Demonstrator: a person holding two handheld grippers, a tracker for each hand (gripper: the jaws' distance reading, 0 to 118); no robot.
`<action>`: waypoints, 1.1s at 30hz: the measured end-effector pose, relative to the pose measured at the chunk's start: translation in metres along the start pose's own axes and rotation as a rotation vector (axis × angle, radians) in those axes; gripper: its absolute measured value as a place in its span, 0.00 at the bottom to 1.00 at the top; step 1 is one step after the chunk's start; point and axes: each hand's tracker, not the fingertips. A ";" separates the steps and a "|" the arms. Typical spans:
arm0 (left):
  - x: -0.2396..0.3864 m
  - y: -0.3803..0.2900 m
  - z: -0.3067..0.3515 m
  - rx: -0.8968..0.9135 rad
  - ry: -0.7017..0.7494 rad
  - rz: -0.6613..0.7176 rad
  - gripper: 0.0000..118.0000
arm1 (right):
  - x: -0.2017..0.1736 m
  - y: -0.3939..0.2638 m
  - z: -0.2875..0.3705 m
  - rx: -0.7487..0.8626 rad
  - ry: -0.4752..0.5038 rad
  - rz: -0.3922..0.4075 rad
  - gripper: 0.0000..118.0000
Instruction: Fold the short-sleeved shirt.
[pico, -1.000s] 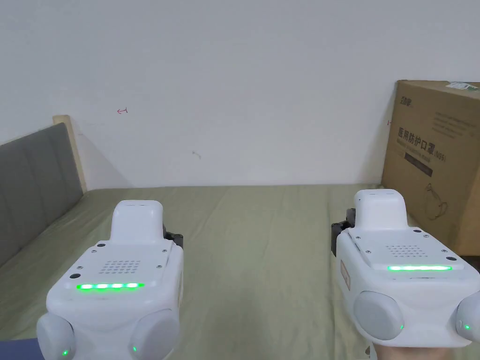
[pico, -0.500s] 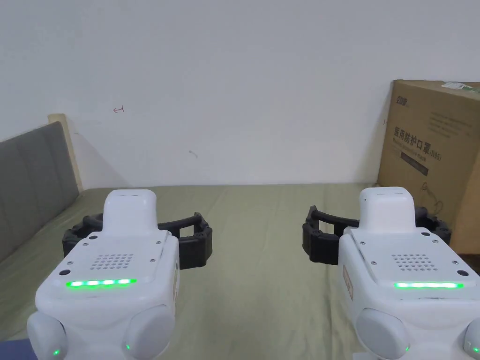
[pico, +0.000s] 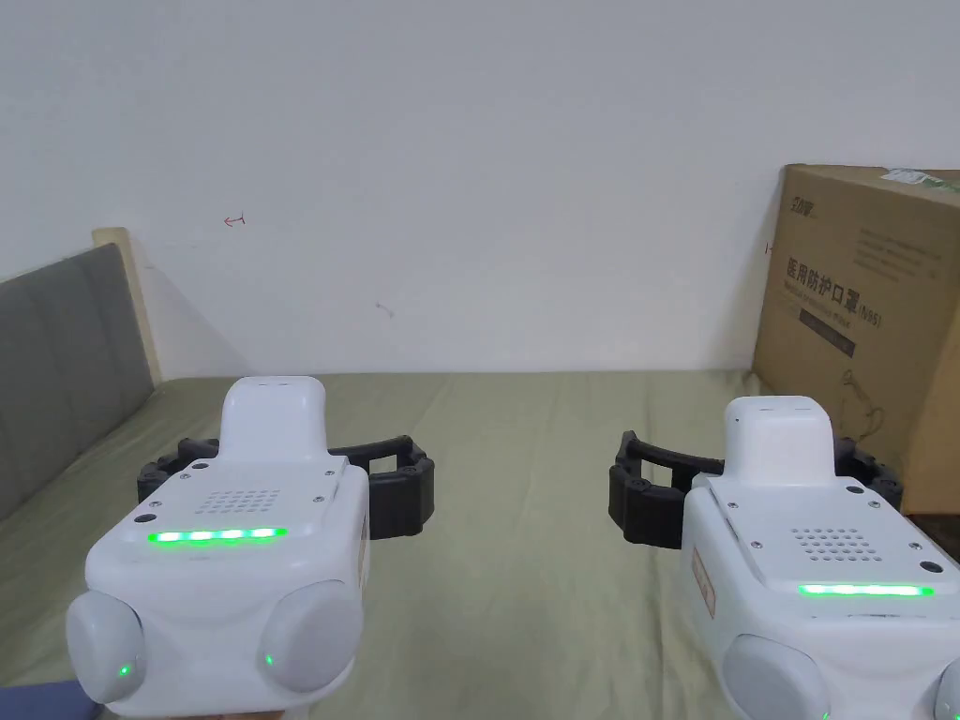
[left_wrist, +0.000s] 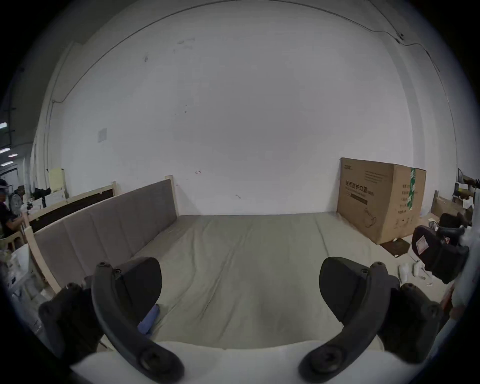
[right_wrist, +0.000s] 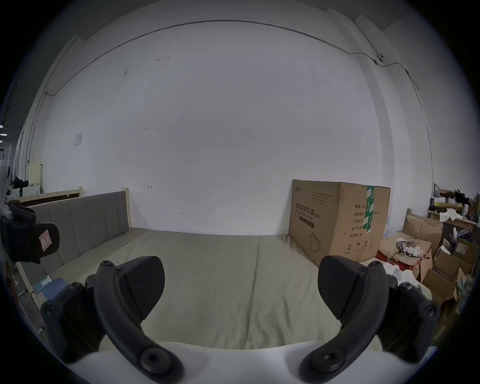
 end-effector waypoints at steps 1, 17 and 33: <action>-0.001 0.000 0.000 0.000 -0.002 -0.003 1.00 | 0.001 0.000 0.000 -0.002 -0.002 -0.004 0.99; 0.007 0.000 0.000 -0.008 -0.045 -0.021 1.00 | 0.007 -0.002 -0.005 -0.033 0.000 -0.029 0.99; 0.006 -0.009 0.003 0.092 -0.043 -0.065 1.00 | 0.012 -0.003 -0.006 -0.021 -0.009 -0.047 0.99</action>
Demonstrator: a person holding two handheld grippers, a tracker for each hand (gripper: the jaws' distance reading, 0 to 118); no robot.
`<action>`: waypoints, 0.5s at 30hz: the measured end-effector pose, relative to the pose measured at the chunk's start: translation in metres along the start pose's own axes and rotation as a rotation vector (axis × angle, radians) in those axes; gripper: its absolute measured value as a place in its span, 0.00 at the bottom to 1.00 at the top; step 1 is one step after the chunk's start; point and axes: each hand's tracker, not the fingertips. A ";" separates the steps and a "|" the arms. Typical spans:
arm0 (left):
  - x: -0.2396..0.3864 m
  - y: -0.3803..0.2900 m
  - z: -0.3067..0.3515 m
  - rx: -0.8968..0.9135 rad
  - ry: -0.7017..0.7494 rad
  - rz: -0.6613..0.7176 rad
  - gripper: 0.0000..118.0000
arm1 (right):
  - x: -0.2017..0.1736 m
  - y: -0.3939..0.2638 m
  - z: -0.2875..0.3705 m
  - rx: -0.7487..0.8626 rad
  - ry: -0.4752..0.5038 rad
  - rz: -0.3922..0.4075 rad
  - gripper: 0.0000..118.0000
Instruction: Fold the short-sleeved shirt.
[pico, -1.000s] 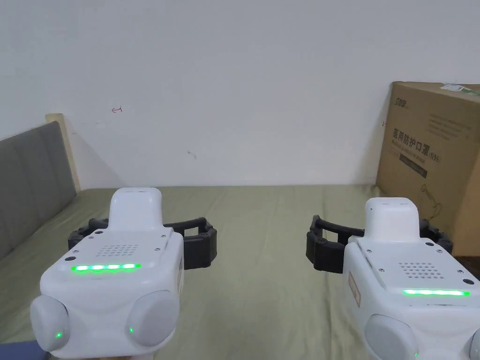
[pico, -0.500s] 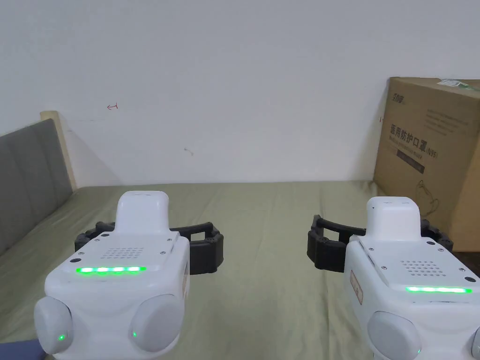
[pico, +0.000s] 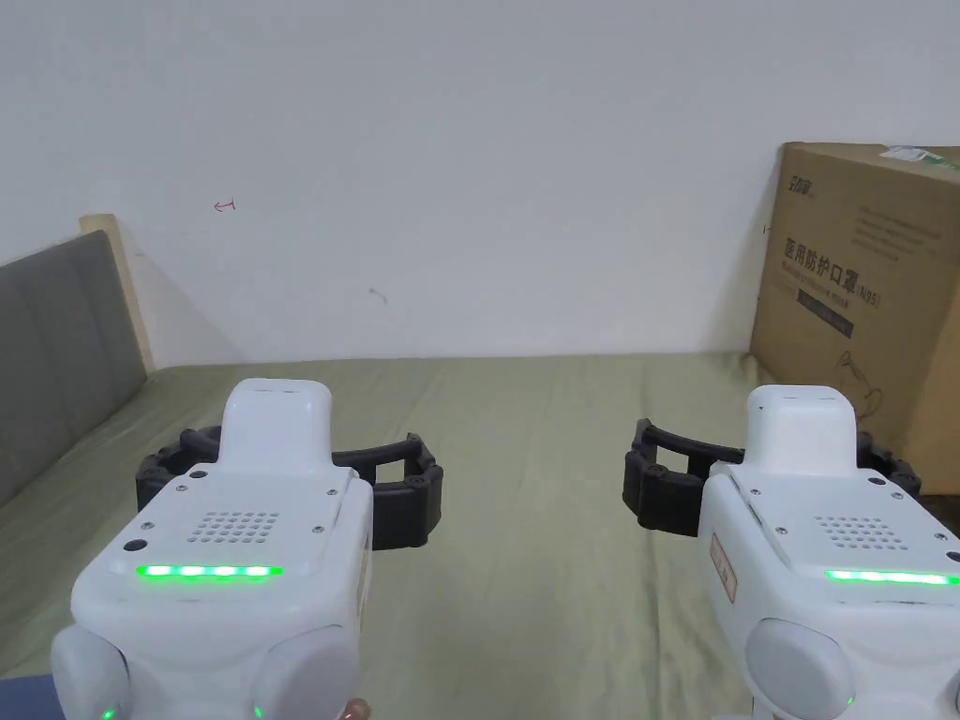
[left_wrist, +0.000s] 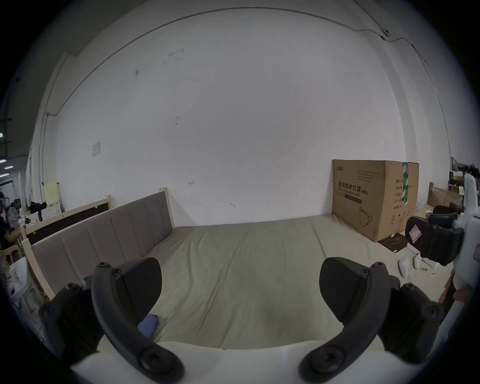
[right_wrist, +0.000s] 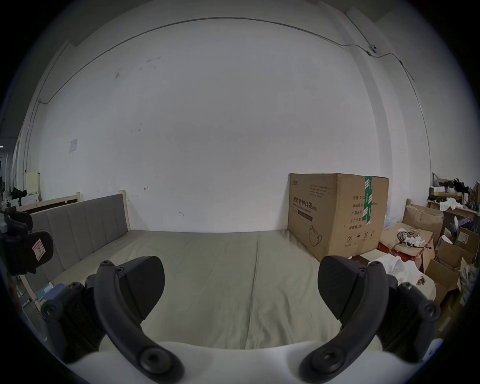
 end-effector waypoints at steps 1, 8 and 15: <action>0.000 0.000 0.000 0.000 0.002 0.000 1.00 | 0.000 -0.001 0.000 -0.003 0.001 -0.001 0.99; 0.001 -0.003 -0.003 -0.006 0.010 0.000 1.00 | 0.000 -0.005 -0.002 -0.017 0.007 -0.001 0.99; 0.000 -0.003 -0.005 -0.010 0.005 0.014 1.00 | 0.003 -0.007 -0.004 -0.024 0.001 -0.008 0.99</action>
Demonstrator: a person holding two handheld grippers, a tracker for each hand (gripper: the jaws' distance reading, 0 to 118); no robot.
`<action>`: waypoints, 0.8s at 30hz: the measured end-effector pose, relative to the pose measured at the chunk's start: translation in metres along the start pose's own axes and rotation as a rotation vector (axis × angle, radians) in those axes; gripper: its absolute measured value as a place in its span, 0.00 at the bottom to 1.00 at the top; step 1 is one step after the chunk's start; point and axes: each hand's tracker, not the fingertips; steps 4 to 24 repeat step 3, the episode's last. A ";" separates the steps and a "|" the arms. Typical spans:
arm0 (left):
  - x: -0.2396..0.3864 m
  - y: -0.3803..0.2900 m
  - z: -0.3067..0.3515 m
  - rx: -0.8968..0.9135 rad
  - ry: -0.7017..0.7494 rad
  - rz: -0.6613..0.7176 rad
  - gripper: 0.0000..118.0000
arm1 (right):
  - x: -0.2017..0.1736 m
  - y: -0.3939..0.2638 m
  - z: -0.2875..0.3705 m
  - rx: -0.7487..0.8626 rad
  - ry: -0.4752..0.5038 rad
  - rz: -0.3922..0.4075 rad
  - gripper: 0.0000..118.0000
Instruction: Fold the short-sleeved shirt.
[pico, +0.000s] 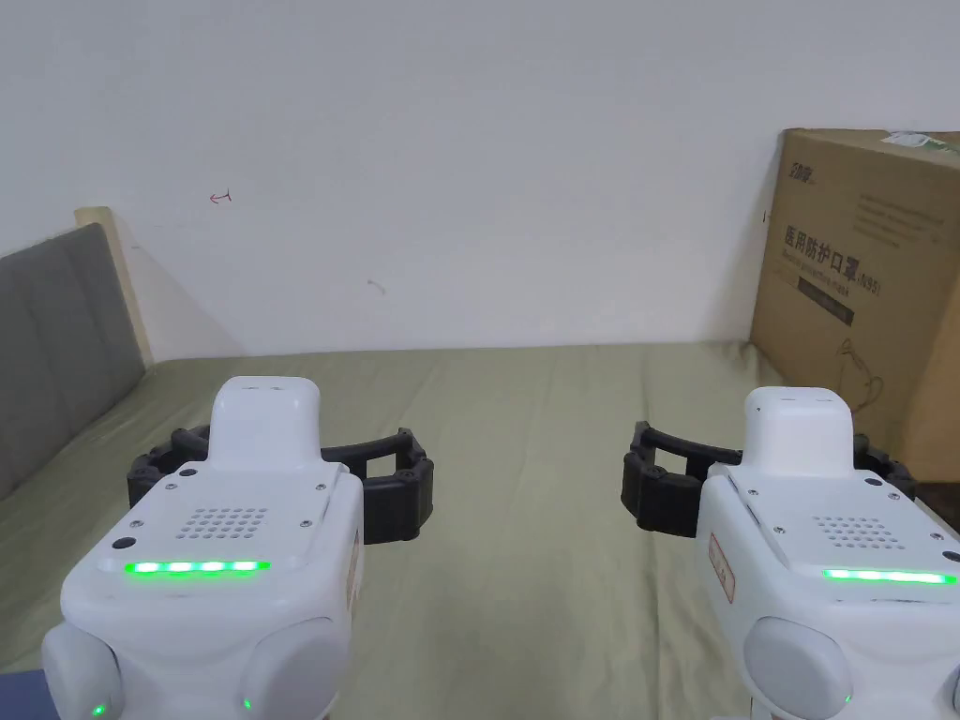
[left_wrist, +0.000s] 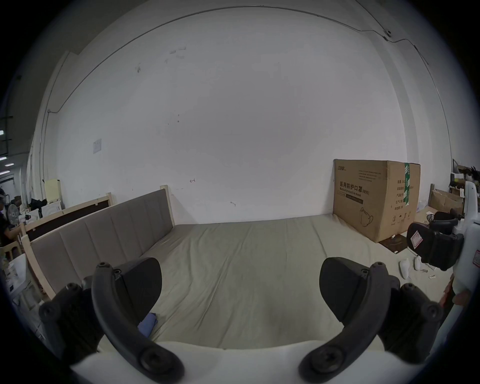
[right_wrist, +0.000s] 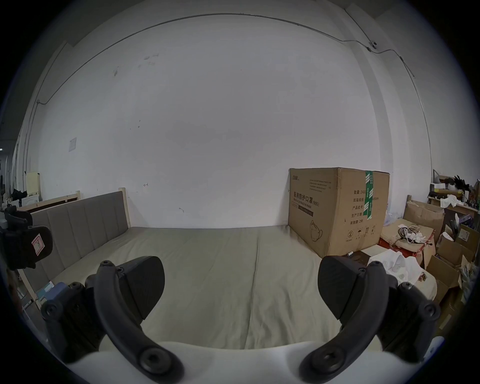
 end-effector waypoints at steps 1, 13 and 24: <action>0.000 0.000 0.000 -0.001 0.003 0.003 1.00 | 0.000 0.000 0.000 -0.001 -0.001 -0.001 0.99; 0.000 0.000 -0.001 0.000 -0.001 0.005 1.00 | 0.001 0.000 0.000 -0.001 -0.001 -0.002 0.99; 0.000 0.000 -0.001 0.000 -0.001 0.005 1.00 | 0.001 0.000 0.000 -0.001 -0.001 -0.002 0.99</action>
